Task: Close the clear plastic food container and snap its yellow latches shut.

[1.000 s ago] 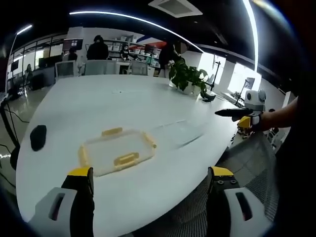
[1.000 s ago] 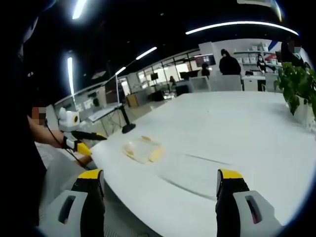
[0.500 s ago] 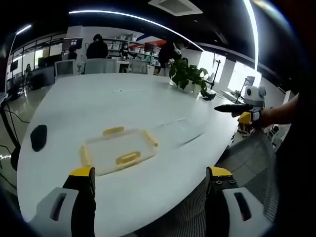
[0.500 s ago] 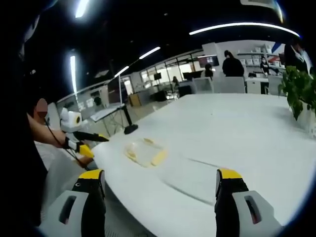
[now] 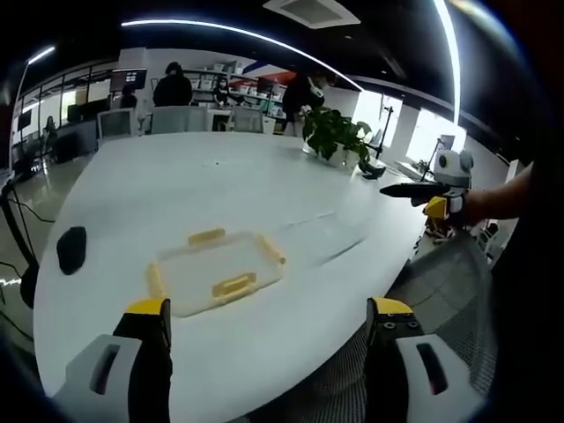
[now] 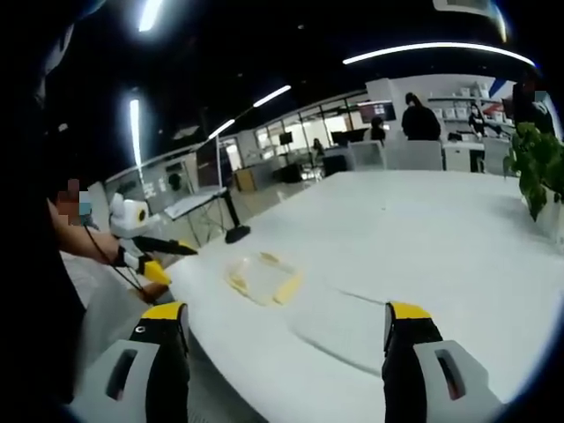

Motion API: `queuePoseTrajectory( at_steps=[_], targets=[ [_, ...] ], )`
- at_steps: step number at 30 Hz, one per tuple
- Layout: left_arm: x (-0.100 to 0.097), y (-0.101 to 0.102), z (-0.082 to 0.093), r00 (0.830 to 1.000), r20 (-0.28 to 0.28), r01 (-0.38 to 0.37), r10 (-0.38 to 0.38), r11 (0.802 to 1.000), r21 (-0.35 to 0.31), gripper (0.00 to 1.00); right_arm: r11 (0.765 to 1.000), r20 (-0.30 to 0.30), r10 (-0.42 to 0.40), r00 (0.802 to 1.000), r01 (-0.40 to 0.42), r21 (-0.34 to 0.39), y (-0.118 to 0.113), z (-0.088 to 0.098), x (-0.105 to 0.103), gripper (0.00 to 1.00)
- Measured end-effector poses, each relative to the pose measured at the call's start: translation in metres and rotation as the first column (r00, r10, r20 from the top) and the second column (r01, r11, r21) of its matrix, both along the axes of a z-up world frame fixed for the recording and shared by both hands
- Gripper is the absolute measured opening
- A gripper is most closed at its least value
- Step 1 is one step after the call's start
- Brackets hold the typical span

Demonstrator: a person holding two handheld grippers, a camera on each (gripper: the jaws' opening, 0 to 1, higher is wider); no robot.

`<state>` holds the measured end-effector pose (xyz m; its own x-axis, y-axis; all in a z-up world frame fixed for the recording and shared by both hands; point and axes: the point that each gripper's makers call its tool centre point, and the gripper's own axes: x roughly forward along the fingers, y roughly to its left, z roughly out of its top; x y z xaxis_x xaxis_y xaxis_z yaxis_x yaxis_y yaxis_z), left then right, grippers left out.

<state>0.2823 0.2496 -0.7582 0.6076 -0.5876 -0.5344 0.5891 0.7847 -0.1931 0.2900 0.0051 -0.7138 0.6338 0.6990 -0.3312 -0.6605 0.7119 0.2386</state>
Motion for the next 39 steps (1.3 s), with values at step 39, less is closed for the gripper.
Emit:
queuePoseTrajectory(
  at_steps=[39],
  targets=[
    [0.015, 0.021, -0.004, 0.993, -0.002, 0.117, -0.117, 0.990, 0.084, 0.88, 1.000, 0.027, 0.022, 0.999, -0.023, 0.021, 0.048, 0.008, 0.021, 0.88]
  ],
)
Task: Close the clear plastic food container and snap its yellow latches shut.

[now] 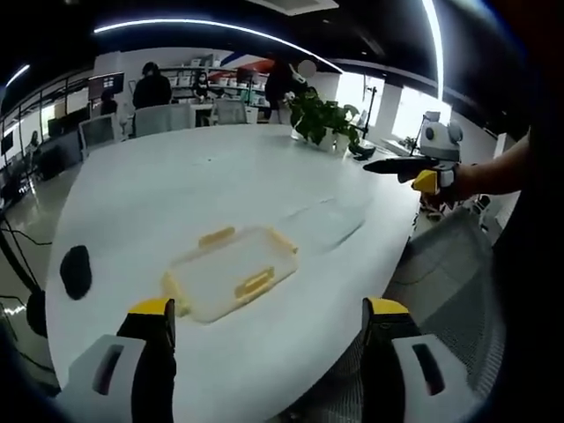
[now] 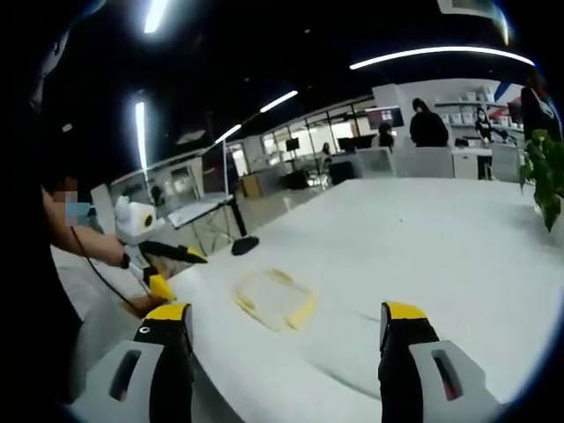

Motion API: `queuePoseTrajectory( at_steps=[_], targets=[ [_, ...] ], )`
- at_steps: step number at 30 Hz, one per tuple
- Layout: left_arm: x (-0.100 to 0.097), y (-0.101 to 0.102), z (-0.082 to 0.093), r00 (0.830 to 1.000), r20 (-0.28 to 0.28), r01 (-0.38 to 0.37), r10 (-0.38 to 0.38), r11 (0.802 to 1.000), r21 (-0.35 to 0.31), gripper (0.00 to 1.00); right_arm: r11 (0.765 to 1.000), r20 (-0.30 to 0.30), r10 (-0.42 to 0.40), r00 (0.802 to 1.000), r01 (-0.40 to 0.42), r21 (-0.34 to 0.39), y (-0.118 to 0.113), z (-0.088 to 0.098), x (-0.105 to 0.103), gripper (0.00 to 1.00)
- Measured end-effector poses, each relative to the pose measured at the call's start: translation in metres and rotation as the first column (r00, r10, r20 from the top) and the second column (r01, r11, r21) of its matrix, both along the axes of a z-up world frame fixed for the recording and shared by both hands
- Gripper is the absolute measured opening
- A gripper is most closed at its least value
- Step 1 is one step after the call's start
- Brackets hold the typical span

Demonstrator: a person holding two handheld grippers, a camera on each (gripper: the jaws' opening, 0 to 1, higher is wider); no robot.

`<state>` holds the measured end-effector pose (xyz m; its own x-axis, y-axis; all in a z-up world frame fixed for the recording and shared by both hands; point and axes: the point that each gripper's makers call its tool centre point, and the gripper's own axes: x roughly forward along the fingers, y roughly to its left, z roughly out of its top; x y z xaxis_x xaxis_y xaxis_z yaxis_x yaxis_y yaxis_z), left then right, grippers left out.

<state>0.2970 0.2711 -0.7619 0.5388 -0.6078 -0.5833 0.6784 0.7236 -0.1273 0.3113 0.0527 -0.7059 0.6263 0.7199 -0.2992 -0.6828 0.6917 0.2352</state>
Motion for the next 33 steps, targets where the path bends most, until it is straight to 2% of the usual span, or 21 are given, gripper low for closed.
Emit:
queuePoseTrajectory(
  at_steps=[3, 14, 33],
  targets=[
    [-0.002, 0.000, -0.004, 1.000, 0.002, 0.023, -0.023, 0.999, 0.031, 0.88, 1.000, -0.001, 0.011, 1.000, -0.011, -0.007, 0.004, -0.002, 0.002, 0.88],
    [0.005, 0.005, -0.008, 0.999, -0.010, 0.033, -0.033, 0.999, 0.039, 0.89, 0.999, 0.006, 0.037, 0.999, -0.037, -0.007, 0.018, 0.001, 0.013, 0.86],
    [0.019, 0.020, -0.014, 0.997, -0.027, 0.072, -0.070, 0.995, 0.071, 0.87, 0.997, -0.003, 0.058, 0.998, -0.058, -0.045, 0.031, -0.010, 0.022, 0.84]
  ],
)
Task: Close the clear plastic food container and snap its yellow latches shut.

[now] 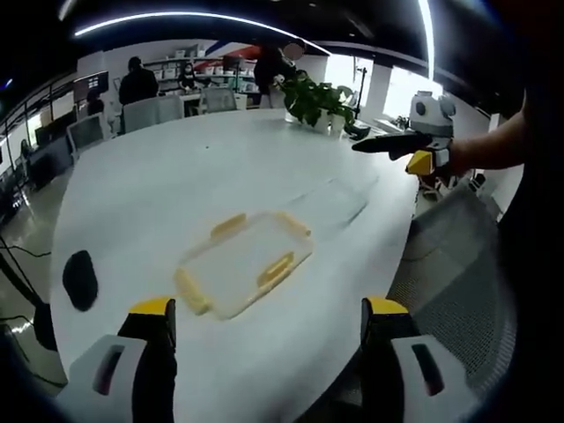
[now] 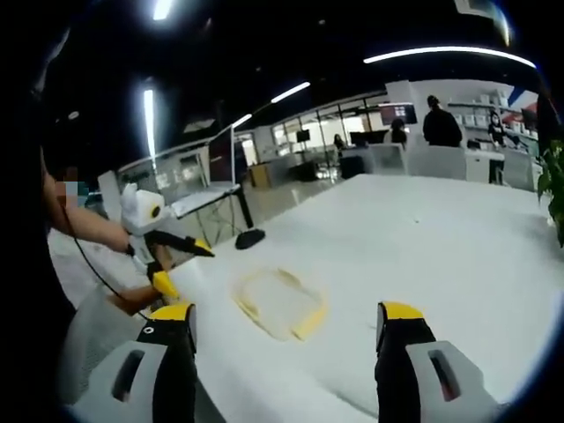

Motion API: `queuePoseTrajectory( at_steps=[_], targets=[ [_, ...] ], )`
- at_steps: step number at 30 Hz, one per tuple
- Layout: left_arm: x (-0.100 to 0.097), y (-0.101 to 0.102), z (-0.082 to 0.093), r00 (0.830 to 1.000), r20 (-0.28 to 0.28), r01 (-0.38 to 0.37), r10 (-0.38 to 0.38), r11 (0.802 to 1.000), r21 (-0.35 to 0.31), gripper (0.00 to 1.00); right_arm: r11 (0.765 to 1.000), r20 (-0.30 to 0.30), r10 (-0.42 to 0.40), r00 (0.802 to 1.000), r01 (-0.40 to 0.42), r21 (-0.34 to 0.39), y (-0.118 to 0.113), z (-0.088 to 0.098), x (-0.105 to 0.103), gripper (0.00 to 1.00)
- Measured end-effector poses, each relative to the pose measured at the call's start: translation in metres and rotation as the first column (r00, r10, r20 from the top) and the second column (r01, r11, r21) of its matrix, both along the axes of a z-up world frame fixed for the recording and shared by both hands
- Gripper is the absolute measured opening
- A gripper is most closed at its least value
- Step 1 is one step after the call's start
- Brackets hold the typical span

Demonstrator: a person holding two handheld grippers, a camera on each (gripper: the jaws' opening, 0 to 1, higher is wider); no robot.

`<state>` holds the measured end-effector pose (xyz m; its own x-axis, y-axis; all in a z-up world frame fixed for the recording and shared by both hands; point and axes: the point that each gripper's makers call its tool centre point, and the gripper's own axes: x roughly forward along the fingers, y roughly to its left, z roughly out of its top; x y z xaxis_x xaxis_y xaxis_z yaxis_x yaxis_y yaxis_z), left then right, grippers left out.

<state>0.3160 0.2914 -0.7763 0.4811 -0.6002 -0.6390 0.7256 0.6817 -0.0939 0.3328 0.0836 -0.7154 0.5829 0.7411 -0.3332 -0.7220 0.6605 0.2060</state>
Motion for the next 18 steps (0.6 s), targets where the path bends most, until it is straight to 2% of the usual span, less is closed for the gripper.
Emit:
queuePoseTrajectory(
  at_steps=[18],
  targets=[
    [0.011, 0.007, -0.008, 0.999, -0.016, 0.037, -0.037, 0.999, 0.025, 0.85, 1.000, -0.007, 0.017, 1.000, -0.017, -0.017, 0.011, -0.005, 0.009, 0.84]
  ],
)
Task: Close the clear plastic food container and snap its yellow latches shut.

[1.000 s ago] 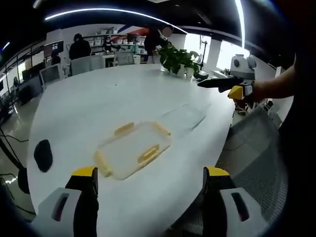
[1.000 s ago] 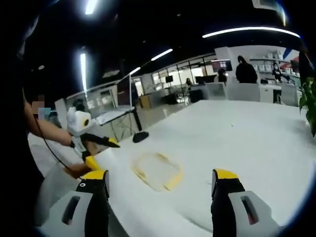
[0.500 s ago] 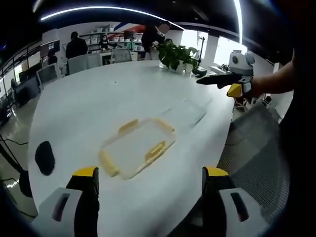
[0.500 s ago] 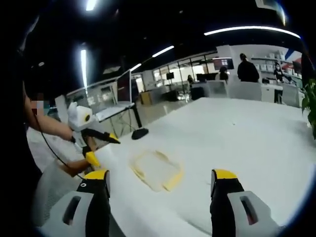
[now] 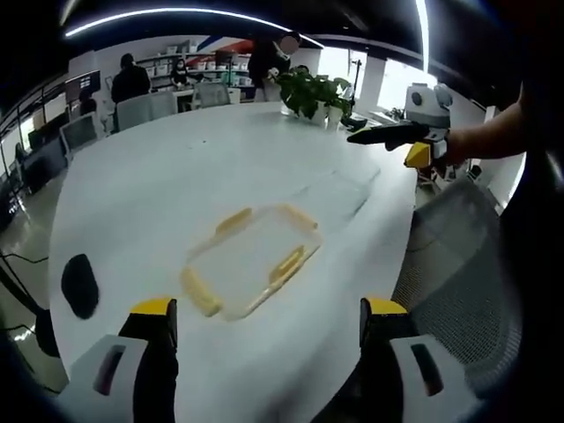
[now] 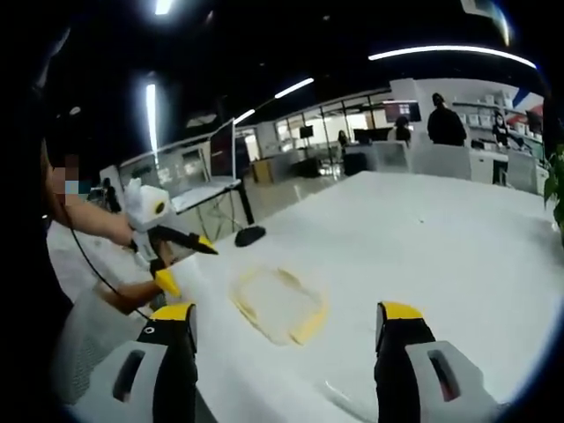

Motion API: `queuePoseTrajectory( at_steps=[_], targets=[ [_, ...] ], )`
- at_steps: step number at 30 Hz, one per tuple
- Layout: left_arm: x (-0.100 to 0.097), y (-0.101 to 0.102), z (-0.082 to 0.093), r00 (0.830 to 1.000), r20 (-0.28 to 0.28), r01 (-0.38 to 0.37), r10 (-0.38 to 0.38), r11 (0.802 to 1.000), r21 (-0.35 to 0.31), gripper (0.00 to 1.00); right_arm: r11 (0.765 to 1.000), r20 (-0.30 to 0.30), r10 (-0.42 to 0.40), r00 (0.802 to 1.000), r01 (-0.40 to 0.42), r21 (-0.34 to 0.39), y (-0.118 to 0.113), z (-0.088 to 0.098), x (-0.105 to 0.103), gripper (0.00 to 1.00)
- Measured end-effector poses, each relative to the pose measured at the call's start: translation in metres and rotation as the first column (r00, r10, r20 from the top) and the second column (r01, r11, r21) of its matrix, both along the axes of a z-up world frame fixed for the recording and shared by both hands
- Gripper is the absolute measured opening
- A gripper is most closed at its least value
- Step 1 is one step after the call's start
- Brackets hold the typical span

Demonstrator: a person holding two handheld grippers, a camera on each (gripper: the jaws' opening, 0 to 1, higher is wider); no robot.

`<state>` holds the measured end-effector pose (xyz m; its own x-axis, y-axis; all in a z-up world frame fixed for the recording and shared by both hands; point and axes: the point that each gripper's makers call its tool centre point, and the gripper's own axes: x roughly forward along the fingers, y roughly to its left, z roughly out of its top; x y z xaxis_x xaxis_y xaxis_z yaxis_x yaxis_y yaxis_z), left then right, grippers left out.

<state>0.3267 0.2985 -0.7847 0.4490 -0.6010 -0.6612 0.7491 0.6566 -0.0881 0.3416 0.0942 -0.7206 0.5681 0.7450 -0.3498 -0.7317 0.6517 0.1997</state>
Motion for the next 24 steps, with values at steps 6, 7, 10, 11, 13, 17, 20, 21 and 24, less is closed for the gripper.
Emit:
queuePoseTrajectory(
  at_steps=[6, 7, 10, 11, 13, 17, 20, 21, 24],
  targets=[
    [0.004, 0.003, -0.002, 1.000, -0.001, 0.004, -0.004, 1.000, 0.009, 0.85, 1.000, -0.005, 0.000, 1.000, 0.000, -0.002, 0.001, -0.003, 0.000, 0.84],
    [0.005, 0.004, -0.003, 1.000, -0.002, 0.004, -0.004, 1.000, 0.009, 0.85, 1.000, -0.005, 0.000, 1.000, 0.000, -0.004, 0.001, -0.003, 0.000, 0.84],
    [0.008, 0.005, -0.004, 1.000, -0.003, 0.004, -0.004, 1.000, 0.010, 0.85, 1.000, -0.009, 0.001, 1.000, -0.001, -0.004, 0.002, -0.004, -0.001, 0.84],
    [0.008, 0.005, -0.004, 1.000, -0.003, 0.006, -0.006, 1.000, 0.012, 0.85, 1.000, -0.009, 0.003, 1.000, -0.003, -0.009, 0.002, -0.006, 0.000, 0.84],
    [0.010, 0.006, -0.005, 1.000, -0.001, 0.014, -0.014, 1.000, 0.016, 0.85, 1.000, -0.007, 0.009, 1.000, -0.009, -0.014, 0.003, -0.007, 0.000, 0.84],
    [0.014, 0.008, -0.007, 1.000, -0.007, 0.022, -0.022, 1.000, 0.022, 0.85, 1.000, -0.011, 0.013, 1.000, -0.013, -0.019, 0.005, -0.009, 0.003, 0.84],
    [0.015, 0.010, -0.009, 1.000, -0.012, 0.027, -0.026, 0.999, 0.027, 0.85, 1.000, -0.015, 0.015, 1.000, -0.015, -0.020, 0.006, -0.011, 0.004, 0.84],
    [0.016, 0.011, -0.010, 0.999, -0.013, 0.030, -0.030, 0.999, 0.030, 0.85, 0.999, -0.010, 0.024, 1.000, -0.024, -0.033, 0.007, -0.012, 0.005, 0.84],
    [0.017, 0.012, -0.010, 0.999, -0.012, 0.036, -0.036, 0.999, 0.035, 0.85, 0.999, -0.008, 0.029, 1.000, -0.030, -0.045, 0.008, -0.013, 0.005, 0.83]
  ],
)
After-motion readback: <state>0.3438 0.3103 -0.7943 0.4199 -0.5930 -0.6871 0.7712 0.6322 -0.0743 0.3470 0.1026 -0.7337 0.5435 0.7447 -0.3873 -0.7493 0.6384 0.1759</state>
